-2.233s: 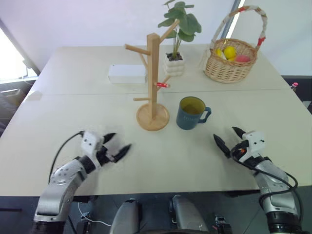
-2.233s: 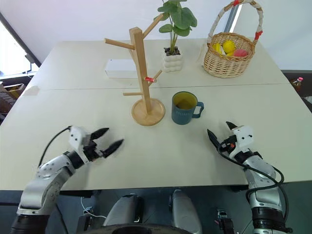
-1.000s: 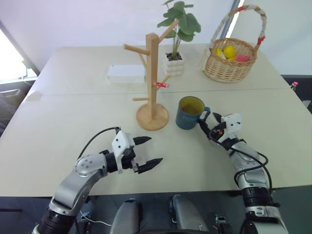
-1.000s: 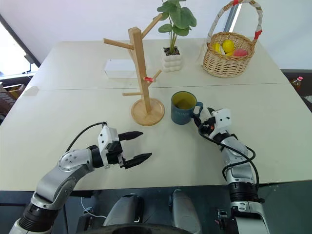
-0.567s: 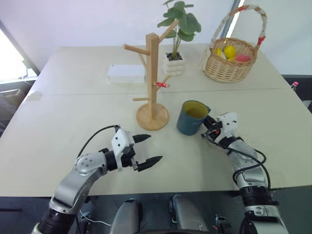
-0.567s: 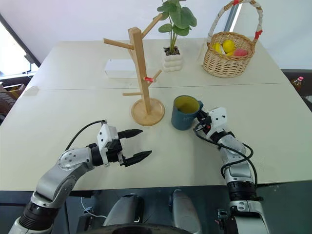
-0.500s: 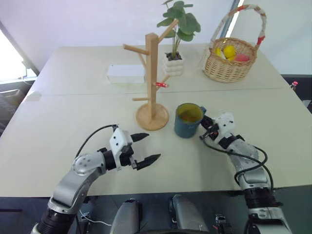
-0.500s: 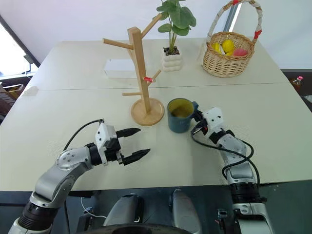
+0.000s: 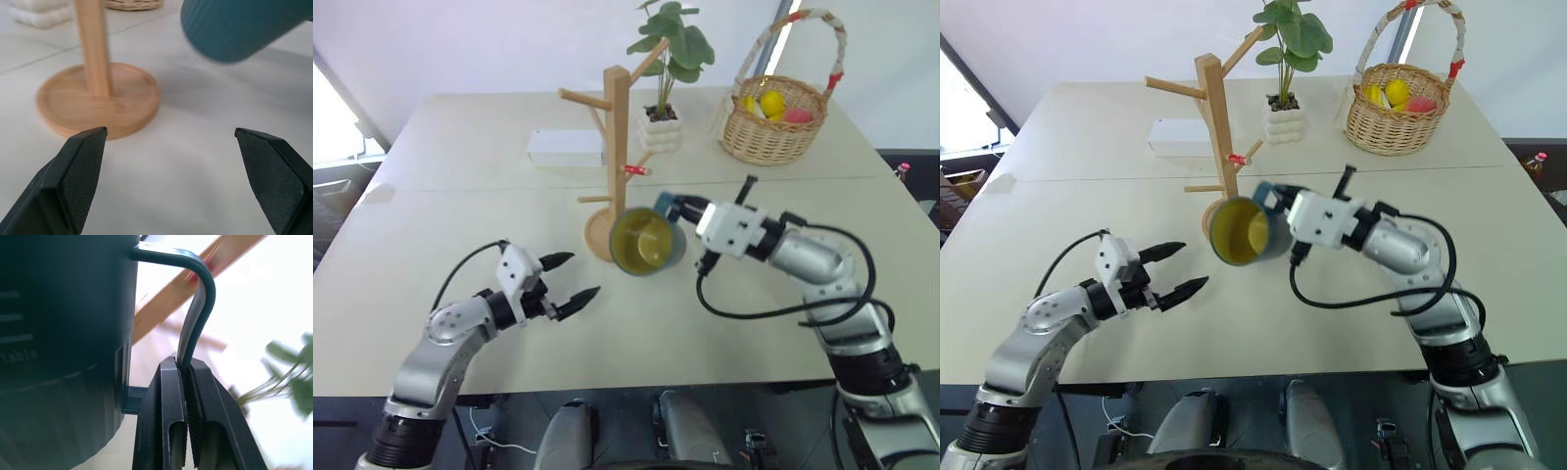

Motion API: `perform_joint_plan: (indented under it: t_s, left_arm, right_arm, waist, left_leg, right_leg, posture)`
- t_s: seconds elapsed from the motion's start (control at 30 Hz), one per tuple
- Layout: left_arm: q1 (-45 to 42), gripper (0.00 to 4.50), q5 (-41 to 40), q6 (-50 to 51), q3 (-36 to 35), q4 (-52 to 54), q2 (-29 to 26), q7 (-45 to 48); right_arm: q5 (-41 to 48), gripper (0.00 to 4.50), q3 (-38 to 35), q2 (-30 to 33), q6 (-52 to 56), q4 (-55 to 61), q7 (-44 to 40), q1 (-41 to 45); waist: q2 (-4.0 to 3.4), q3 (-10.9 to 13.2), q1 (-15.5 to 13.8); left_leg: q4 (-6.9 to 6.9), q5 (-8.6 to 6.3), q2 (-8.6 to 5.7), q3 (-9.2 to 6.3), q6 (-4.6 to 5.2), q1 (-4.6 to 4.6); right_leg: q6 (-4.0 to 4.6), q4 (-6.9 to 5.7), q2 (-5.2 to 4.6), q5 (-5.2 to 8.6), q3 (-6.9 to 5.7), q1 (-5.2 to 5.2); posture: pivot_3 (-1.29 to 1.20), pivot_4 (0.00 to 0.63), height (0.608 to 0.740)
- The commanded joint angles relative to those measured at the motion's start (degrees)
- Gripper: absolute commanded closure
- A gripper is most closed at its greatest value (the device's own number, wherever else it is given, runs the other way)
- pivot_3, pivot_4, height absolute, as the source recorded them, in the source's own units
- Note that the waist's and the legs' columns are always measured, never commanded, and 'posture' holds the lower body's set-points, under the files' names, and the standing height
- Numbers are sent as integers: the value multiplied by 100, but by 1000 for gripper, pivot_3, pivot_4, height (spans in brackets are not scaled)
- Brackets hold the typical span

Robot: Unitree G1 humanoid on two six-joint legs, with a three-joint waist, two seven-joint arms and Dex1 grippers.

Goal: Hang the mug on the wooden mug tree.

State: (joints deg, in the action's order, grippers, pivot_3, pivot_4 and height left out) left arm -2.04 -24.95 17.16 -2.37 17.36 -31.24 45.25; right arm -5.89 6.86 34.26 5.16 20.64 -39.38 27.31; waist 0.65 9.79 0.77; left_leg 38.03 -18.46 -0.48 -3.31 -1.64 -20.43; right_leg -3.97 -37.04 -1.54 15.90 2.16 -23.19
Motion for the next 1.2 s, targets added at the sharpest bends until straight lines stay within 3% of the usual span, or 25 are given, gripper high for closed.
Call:
perform_joint_plan:
  t_s: [0.03, 0.33, 0.7, 1.03, 1.13, 1.2]
  left_arm:
    - [-41, 0, -138, -108, -290, 16, -68, 76]
    - [19, 0, -180, -125, -375, 71, -25, 82]
    - [-160, 0, -1040, 364, -803, 458, -39, 29]
    - [-206, 0, -1117, 490, -771, 616, -112, -49]
    - [-205, 0, -1108, 483, -750, 620, -112, -68]
    - [-215, 0, -1098, 483, -736, 613, -115, -71]
  right_arm:
    - [37, 4474, 19, -96, 397, 235, 5, 425]
    - [-58, 4474, 117, -121, 574, 177, 62, 621]
    - [-257, 4474, 397, -433, 779, -340, 205, 1112]
    - [-530, 4474, 679, -703, 784, -909, 290, 1369]
    - [-493, 3610, 632, -798, 808, -921, 341, 1392]
    - [-533, 2606, 594, -796, 768, -899, 392, 1413]
  waist:
    - [1, 0, -9]
    - [3, 0, -4]
    - [4, 1, 5]
    - [4, 1, 7]
    - [4, 1, 7]
    - [3, 1, 11]
  left_leg:
    - [0, 0, 0, 0, 0, -2]
    - [-2, 0, -5, 2, 0, -9]
    - [-3, 0, -3, 2, 0, -7]
    - [-3, 0, -4, 2, -1, -8]
    - [-3, 0, -4, 2, 0, -8]
    - [-4, 0, -4, 2, 0, -8]
  right_leg:
    - [0, 1, -2, 0, 0, 0]
    - [0, 10, -15, 0, -1, -3]
    - [0, 6, -14, 0, -2, -4]
    - [1, 6, -14, 0, -2, -6]
    - [1, 6, -13, 0, -2, -7]
    - [1, 6, -13, 0, -2, -7]
  posture:
    - [0, 150, 740]
    - [0, 150, 740]
    - [0, 150, 740]
    - [0, 150, 740]
    - [0, 150, 740]
    - [0, 150, 740]
